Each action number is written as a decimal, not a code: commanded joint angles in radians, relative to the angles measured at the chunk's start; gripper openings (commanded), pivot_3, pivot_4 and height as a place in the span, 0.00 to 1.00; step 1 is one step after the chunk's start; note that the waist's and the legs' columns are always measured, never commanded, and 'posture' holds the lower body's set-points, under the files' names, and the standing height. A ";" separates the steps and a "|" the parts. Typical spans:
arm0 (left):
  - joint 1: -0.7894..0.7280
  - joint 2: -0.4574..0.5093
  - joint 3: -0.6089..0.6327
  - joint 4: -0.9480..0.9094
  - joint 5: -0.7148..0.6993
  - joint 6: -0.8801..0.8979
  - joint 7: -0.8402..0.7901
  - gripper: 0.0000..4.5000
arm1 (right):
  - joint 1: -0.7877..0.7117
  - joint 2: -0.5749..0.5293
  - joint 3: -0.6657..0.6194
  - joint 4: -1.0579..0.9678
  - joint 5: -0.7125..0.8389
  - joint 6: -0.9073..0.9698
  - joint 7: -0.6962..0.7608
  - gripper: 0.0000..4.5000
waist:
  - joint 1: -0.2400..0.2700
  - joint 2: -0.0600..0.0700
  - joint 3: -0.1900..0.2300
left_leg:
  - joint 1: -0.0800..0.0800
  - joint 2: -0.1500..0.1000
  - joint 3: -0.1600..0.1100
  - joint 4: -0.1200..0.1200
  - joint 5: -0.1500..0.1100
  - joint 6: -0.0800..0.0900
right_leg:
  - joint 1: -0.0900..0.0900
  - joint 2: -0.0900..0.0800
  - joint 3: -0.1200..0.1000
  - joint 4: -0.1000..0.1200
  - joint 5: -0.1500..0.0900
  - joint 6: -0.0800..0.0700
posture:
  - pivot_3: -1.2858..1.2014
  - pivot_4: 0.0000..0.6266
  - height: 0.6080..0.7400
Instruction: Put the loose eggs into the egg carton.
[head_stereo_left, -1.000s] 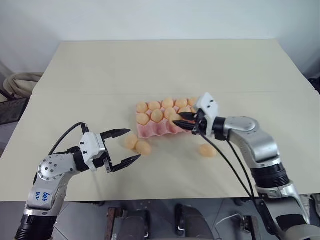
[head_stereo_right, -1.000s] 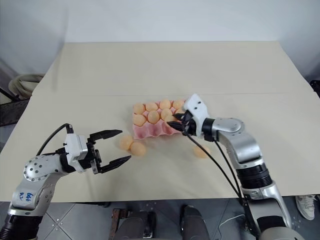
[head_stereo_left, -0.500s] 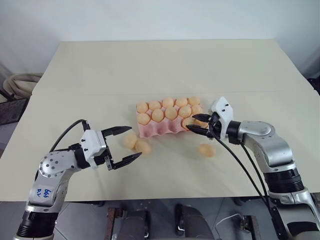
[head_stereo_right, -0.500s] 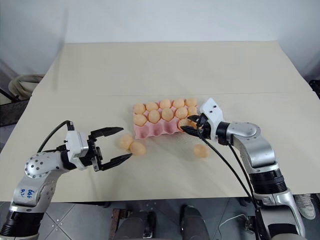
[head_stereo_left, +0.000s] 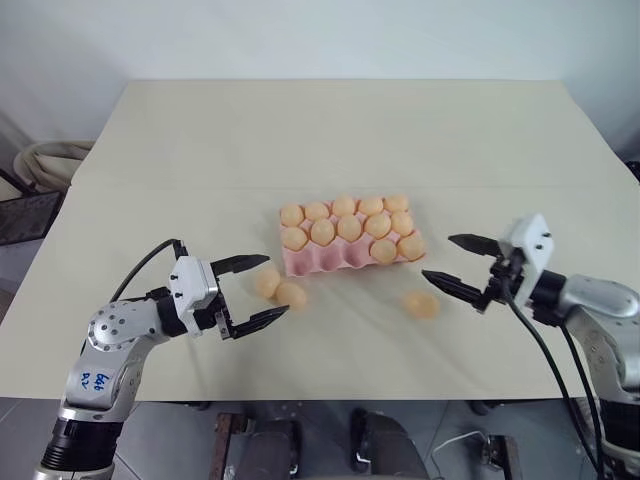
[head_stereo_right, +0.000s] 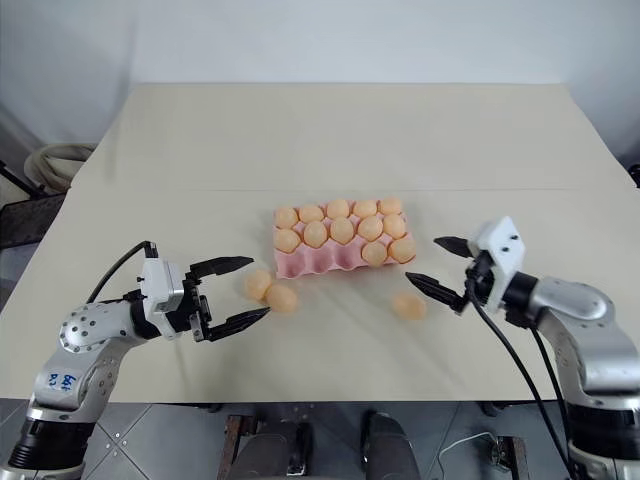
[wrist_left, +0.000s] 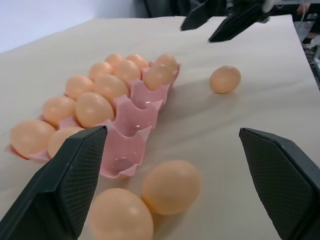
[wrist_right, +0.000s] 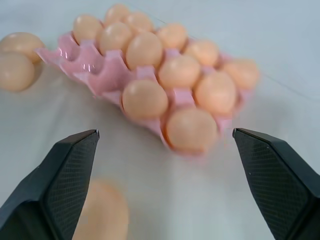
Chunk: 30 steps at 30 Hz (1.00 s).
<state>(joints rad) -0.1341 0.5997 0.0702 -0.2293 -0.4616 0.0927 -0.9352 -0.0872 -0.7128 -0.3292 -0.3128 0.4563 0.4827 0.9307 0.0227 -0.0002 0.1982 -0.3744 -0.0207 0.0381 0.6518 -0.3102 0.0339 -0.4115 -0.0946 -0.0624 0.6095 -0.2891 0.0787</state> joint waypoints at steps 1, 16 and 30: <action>-0.018 -0.011 -0.012 0.031 -0.003 -0.008 -0.027 1.00 | 0.158 -0.017 -0.149 -0.055 0.010 -0.109 0.043 1.00 | 0.004 0.000 0.000 | 0.001 0.000 0.000 0.000 0.000 0.000 | 0.001 0.000 0.000 0.000 0.000 0.000 | 0.52 0.24 1.00; -0.050 -0.012 -0.040 0.073 -0.002 -0.033 -0.102 1.00 | 0.412 0.018 -0.199 -0.020 -0.002 -0.291 0.052 1.00 | -0.006 -0.001 0.000 | 0.005 0.000 0.001 0.001 0.001 0.001 | 0.004 0.000 0.003 0.003 0.003 -0.003 | 0.52 0.24 1.00; 0.017 0.016 0.015 -0.002 -0.001 -0.015 -0.078 1.00 | -0.053 -0.049 0.235 0.170 -0.117 -0.200 0.078 1.00 | 0.000 -0.001 0.000 | 0.003 0.001 0.001 0.001 0.003 0.004 | 0.001 0.000 0.002 0.001 0.004 -0.003 | 0.52 0.24 1.00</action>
<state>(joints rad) -0.1264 0.6072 0.0634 -0.1881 -0.4512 0.0797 -1.0190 -0.1145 -0.7720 -0.1186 -0.1719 0.3568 0.3055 0.9931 0.0222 -0.0008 0.1980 -0.3719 -0.0201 0.0391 0.6529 -0.3070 0.0382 -0.4105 -0.0947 -0.0601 0.6103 -0.2855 0.0754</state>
